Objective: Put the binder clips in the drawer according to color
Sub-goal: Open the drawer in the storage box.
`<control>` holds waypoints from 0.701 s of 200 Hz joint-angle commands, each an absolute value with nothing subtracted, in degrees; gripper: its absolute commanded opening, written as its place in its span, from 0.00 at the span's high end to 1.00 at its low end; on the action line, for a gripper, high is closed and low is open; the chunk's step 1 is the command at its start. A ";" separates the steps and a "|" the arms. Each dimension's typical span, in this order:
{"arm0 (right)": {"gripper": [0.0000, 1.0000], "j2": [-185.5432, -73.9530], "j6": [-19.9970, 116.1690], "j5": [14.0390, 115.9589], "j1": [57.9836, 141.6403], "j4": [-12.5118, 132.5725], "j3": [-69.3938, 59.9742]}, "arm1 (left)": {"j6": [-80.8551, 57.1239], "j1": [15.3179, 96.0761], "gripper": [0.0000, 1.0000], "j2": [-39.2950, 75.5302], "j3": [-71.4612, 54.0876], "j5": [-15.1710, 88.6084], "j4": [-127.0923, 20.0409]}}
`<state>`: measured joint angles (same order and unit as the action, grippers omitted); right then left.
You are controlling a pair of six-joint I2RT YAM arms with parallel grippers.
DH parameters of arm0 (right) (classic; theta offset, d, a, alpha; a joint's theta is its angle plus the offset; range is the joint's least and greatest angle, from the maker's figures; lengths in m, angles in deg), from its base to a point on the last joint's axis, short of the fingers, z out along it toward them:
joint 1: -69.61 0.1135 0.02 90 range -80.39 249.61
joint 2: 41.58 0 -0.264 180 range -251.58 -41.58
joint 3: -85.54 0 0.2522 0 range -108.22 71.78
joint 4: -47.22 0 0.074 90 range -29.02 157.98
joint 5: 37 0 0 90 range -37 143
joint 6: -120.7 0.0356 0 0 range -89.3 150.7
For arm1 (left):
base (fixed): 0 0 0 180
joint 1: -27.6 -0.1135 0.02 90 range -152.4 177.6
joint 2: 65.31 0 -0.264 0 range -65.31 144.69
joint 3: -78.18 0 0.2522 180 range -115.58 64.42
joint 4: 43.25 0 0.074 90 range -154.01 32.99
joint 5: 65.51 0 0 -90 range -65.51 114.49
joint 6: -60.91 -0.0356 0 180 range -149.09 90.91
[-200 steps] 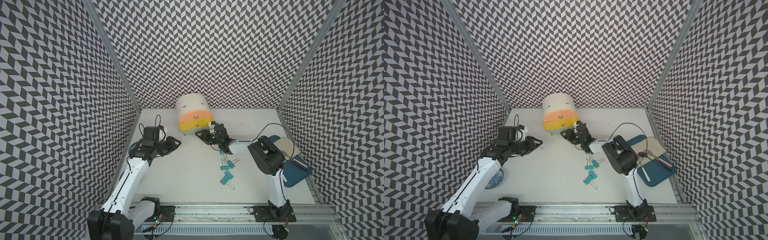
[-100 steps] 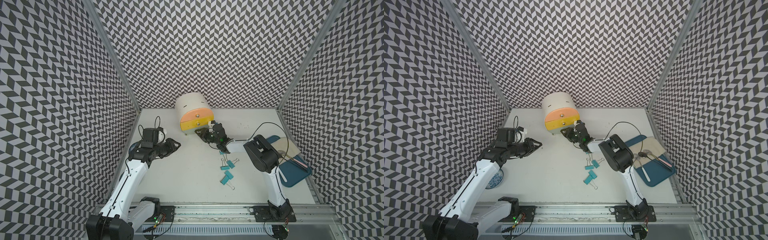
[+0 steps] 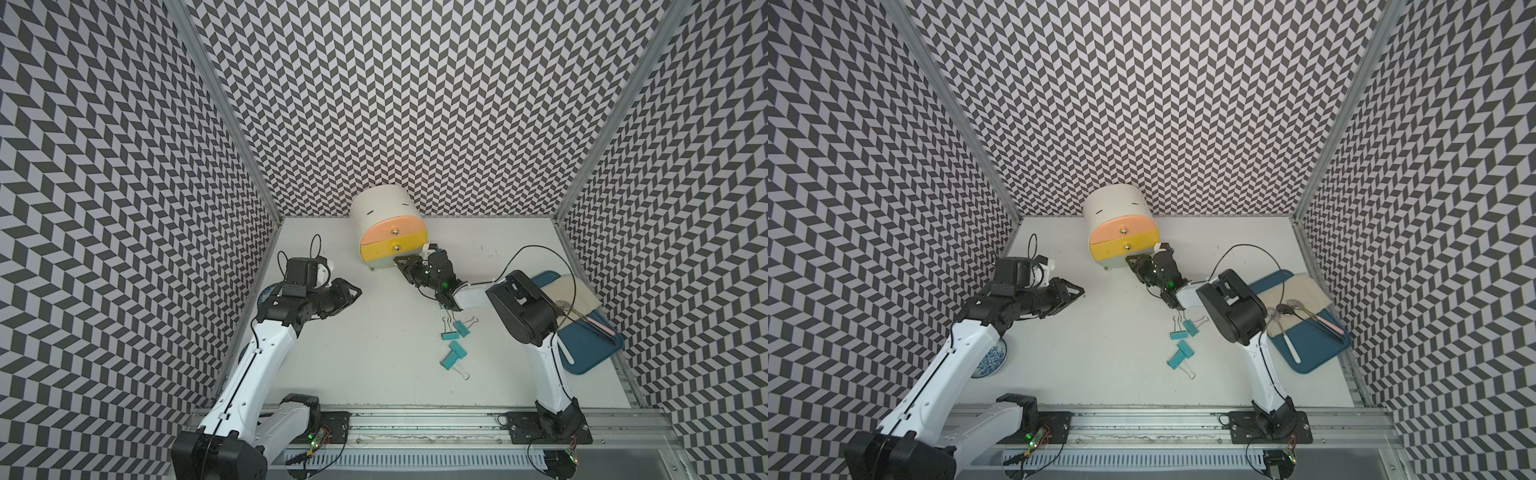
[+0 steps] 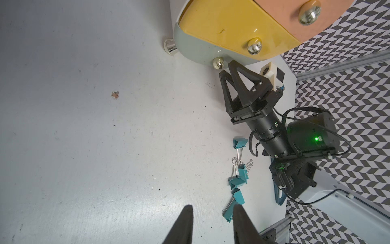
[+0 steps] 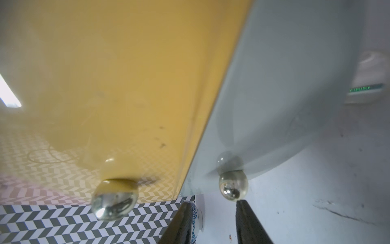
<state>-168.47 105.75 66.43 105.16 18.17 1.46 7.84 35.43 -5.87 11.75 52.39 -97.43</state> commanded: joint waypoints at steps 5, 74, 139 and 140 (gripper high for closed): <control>0.62 -169.79 108.91 64.70 105.21 11.68 2.94 | 6.84 35.77 0.64 -7.22 12.13 52.53 -98.05; 0.61 -172.09 110.91 64.60 105.47 9.33 1.51 | 6.91 35.78 0.64 -7.65 12.98 52.35 -98.12; 0.56 -174.18 111.31 64.22 106.26 8.08 -0.83 | 7.17 35.77 0.64 -8.36 13.45 52.35 -98.23; 0.56 -174.24 111.35 64.24 106.26 8.08 -0.91 | 7.19 35.77 0.64 -8.36 13.49 52.39 -98.23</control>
